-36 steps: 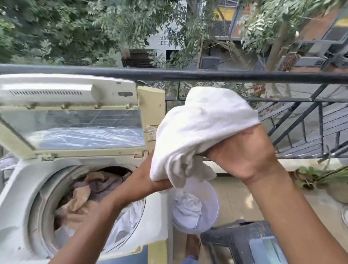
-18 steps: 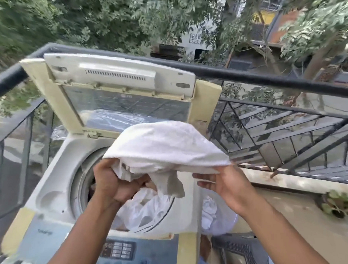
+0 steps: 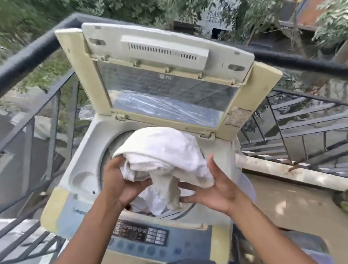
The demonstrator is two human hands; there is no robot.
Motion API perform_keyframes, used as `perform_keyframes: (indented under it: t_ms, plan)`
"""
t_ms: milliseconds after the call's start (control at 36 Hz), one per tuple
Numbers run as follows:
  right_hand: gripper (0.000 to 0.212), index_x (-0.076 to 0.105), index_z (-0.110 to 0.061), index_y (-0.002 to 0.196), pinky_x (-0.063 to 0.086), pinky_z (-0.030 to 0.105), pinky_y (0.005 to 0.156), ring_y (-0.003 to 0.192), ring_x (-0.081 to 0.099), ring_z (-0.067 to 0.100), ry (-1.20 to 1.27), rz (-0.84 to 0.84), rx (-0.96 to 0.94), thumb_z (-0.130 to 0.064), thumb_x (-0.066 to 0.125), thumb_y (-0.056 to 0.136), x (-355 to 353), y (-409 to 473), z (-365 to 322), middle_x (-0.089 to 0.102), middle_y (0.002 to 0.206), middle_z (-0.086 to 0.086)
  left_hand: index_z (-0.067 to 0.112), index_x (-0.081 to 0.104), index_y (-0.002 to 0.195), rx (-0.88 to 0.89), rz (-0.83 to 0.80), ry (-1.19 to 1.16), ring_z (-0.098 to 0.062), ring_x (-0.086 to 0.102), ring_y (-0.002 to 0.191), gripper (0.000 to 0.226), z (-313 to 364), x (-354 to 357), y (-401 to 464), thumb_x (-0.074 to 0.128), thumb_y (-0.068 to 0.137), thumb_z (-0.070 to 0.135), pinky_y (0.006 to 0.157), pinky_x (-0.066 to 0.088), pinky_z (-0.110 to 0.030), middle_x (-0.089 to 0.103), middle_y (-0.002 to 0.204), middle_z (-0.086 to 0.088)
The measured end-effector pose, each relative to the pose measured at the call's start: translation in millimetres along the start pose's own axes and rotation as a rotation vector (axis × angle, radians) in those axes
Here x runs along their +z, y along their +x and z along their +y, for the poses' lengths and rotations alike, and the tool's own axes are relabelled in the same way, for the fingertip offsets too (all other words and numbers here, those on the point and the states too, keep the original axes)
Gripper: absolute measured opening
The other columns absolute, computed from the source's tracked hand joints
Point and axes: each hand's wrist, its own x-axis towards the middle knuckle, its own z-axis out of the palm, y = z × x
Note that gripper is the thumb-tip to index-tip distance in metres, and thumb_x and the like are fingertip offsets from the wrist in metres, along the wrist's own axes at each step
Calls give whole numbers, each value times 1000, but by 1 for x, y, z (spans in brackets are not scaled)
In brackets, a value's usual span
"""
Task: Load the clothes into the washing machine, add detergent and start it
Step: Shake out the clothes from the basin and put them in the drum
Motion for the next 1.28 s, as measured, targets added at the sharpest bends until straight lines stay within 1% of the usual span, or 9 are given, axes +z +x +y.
perform_keyframes:
  t_ms: [111, 278, 444, 667, 806, 917, 1000, 1083, 1278]
  plan:
    - [60, 62, -9, 141, 48, 61, 107, 126, 63, 38, 27, 311, 11, -34, 81, 89, 4, 38, 14, 64, 141, 19, 9, 63, 145, -148, 51, 208, -47, 58, 135, 60, 4, -30, 22, 56, 94, 40, 114, 40, -68, 61, 147, -24]
    - [27, 67, -4, 112, 59, 31, 54, 71, 66, 23, -37, 705, 124, 3, 76, 87, -16, 86, 53, 67, 99, 20, 23, 72, 119, -259, 286, 452, -24, 74, 87, 28, 2, -65, 51, 57, 105, 41, 73, 64, -47, 78, 107, -7]
    - [31, 61, -5, 114, 52, 27, 49, 53, 60, 18, -26, 946, 185, 5, 69, 86, -40, 119, 77, 63, 88, 17, 24, 61, 139, -405, 361, 486, -36, 69, 121, 43, -21, -89, 80, 61, 102, 46, 80, 65, -47, 64, 141, -15]
    - [65, 47, -11, 144, 54, 30, 56, 76, 65, 25, 66, 1181, -61, 5, 71, 86, -65, 146, 54, 66, 119, 18, 29, 54, 139, -306, 165, 520, -30, 65, 107, 37, -25, -40, 128, 65, 104, 34, 109, 54, -49, 54, 139, -11]
    - [100, 20, -41, 161, 53, 51, 105, 122, 58, 24, -223, 1217, -119, -5, 71, 83, -59, 154, 32, 49, 141, -7, 27, 38, 162, -191, 68, 727, -26, 42, 144, 64, -37, -15, 167, 62, 103, 18, 114, 43, -46, 37, 164, -2]
    - [81, 37, -35, 158, 59, 33, 87, 117, 55, 16, -443, 1158, -148, 7, 59, 93, -49, 152, 19, 47, 149, -4, 28, 41, 161, -208, 63, 896, -21, 48, 138, 88, -48, -16, 177, 70, 79, 28, 108, 46, -42, 41, 165, -1]
    - [73, 46, -31, 154, 54, 32, 100, 118, 51, 11, -523, 1109, -119, 5, 63, 93, -51, 149, 20, 51, 151, 2, 25, 40, 162, -225, 43, 942, -23, 38, 153, 72, -58, -28, 176, 65, 96, 16, 123, 37, -47, 35, 170, 4]
    - [68, 49, -25, 153, 53, 31, 100, 122, 55, 14, -494, 1102, -75, 2, 64, 92, -56, 146, 25, 53, 150, 5, 24, 42, 161, -235, 47, 994, -24, 45, 147, 62, -65, -35, 167, 59, 103, 17, 109, 45, -41, 42, 165, 3]
    - [52, 59, -16, 140, 50, 18, 53, 85, 68, 15, -396, 1097, -79, 2, 62, 91, -47, 123, 28, 67, 125, 12, 20, 62, 140, -175, 91, 1041, -20, 58, 100, 38, -67, -39, 140, 59, 102, 17, 83, 49, -37, 65, 139, -15]
